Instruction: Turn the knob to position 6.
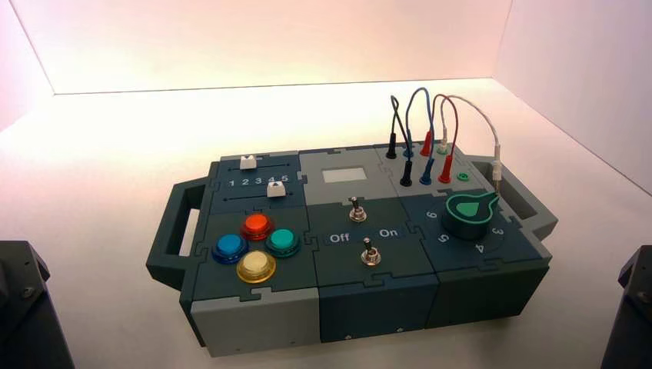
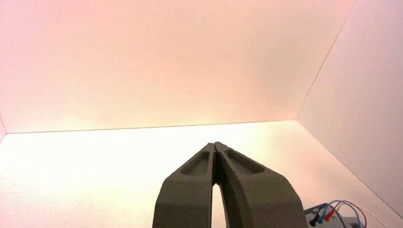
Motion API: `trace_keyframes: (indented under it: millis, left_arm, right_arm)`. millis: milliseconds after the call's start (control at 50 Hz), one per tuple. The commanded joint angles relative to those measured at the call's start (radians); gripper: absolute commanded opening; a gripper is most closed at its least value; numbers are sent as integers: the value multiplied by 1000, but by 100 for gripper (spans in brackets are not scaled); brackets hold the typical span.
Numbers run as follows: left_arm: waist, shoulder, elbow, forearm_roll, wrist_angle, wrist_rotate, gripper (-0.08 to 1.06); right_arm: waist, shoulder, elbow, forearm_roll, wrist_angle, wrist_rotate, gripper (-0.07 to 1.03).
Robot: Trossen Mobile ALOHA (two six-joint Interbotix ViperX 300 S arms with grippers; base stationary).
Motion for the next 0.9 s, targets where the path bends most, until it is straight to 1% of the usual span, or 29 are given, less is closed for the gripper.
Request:
trace_keyframes:
  millis: [20,240,320,420,540,620,660,740,760,780,840,860,880,900]
  left_arm:
    - [2,14,-12,0,-5,-3,-3]
    - [2,14,-12,0,-3,-3,-3]
    - [2,29,-23,-2,9,-5,-3]
    - [2,81,-55,-2,51,-5,-3]
    - [2,175,-87,-2,104,0,-3]
    - [0,233,-107,-2,133,15,-3]
    - [0,279,-123,-2,149,34,-3]
    - [-6,354,-160,-12,167,57,-3]
    - [-8,367,-167,-14,172,61,-3]
    - [-14,391,-181,-18,179,67,-3]
    - [-41,460,-216,-21,196,91,-3]
    - [-54,482,-225,-21,198,98,-3]
    - [-86,525,-247,-23,201,104,-3]
    - [-92,538,-250,-23,201,104,-3]
  right_arm:
    - [-6,21,-31,2,12,6,-2]
    - [-6,21,-31,2,23,5,-2]
    - [-6,29,-46,5,41,5,-2]
    - [-6,55,-86,8,91,5,-2]
    - [-6,106,-132,9,146,3,-2]
    - [-6,132,-147,21,160,3,-2]
    - [-6,141,-149,31,160,5,-2]
    - [-6,141,-146,41,150,18,-2]
    - [-6,141,-144,44,149,26,-2]
    - [-6,140,-144,44,149,32,-2]
    - [-6,141,-138,44,149,38,-2]
    - [-6,141,-137,44,149,38,-2]
    - [-5,143,-132,43,152,44,-2]
    - [-6,144,-132,43,155,46,-2]
